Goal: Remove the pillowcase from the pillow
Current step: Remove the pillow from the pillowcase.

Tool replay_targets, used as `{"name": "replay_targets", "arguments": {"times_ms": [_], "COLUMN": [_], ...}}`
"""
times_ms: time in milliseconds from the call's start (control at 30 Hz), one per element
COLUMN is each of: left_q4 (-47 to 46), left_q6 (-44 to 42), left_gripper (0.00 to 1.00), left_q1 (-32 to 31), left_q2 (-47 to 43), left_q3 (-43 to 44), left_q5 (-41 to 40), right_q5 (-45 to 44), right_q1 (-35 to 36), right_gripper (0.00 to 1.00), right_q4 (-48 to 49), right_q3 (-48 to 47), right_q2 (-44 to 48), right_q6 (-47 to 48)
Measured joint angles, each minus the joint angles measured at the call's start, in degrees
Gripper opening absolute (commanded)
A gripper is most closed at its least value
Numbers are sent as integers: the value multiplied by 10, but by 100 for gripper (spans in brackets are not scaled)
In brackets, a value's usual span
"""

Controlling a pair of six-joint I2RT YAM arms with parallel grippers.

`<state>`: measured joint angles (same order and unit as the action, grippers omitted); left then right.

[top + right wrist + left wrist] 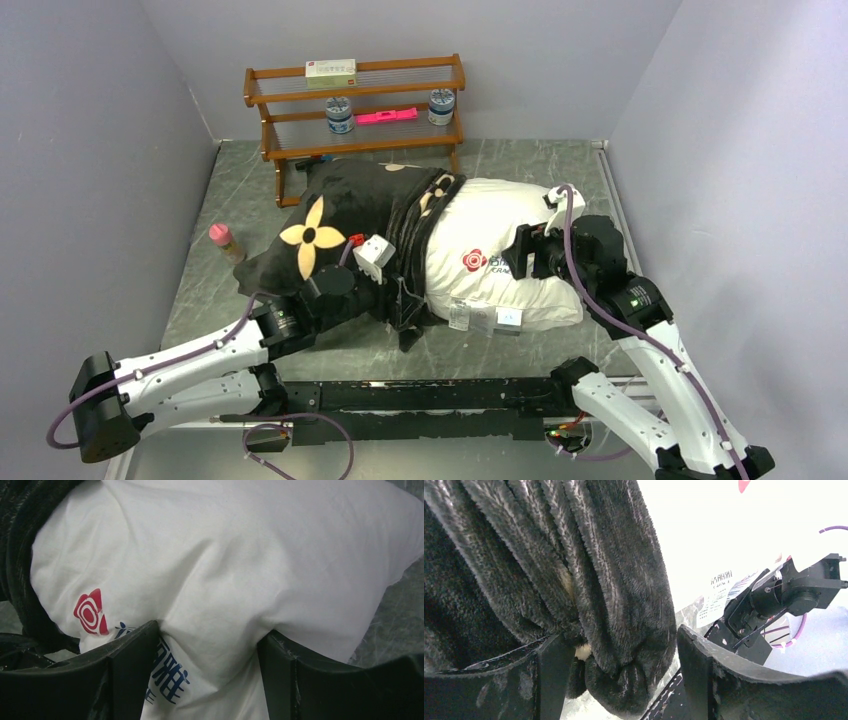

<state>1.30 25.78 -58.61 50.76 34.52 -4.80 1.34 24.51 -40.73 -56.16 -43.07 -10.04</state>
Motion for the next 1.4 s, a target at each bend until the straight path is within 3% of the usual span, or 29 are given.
{"name": "replay_targets", "arguments": {"times_ms": [133, 367, 433, 500, 867, 1067, 1400], "left_q4": [21, 46, 47, 47, 38, 37, 39], "left_q6": [1, 24, 32, 39, 50, 48, 45], "left_gripper": [83, 81, 80, 79, 51, 41, 39], "left_q1": [0, 7, 9, 9, 9, 9, 12], "left_q2": [14, 54, 61, 68, 106, 106, 102], "left_q3": [25, 49, 49, 49, 38, 38, 37], "left_q5": [-8, -30, -32, -35, -56, -56, -56], "right_q5": [0, 10, 30, 59, 219, 222, 49], "right_q1": [0, 0, 0, 0, 29, 132, 357], "right_gripper": [82, 87, 99, 100, 100, 100, 100], "right_q4": [8, 31, 40, 57, 137, 154, 156], "right_q3": [0, -5, -12, -15, 31, 55, 82], "right_q2": [8, 10, 5, 0, -18, -36, -110], "right_q6": [3, 8, 13, 19, 47, 79, 162]}}
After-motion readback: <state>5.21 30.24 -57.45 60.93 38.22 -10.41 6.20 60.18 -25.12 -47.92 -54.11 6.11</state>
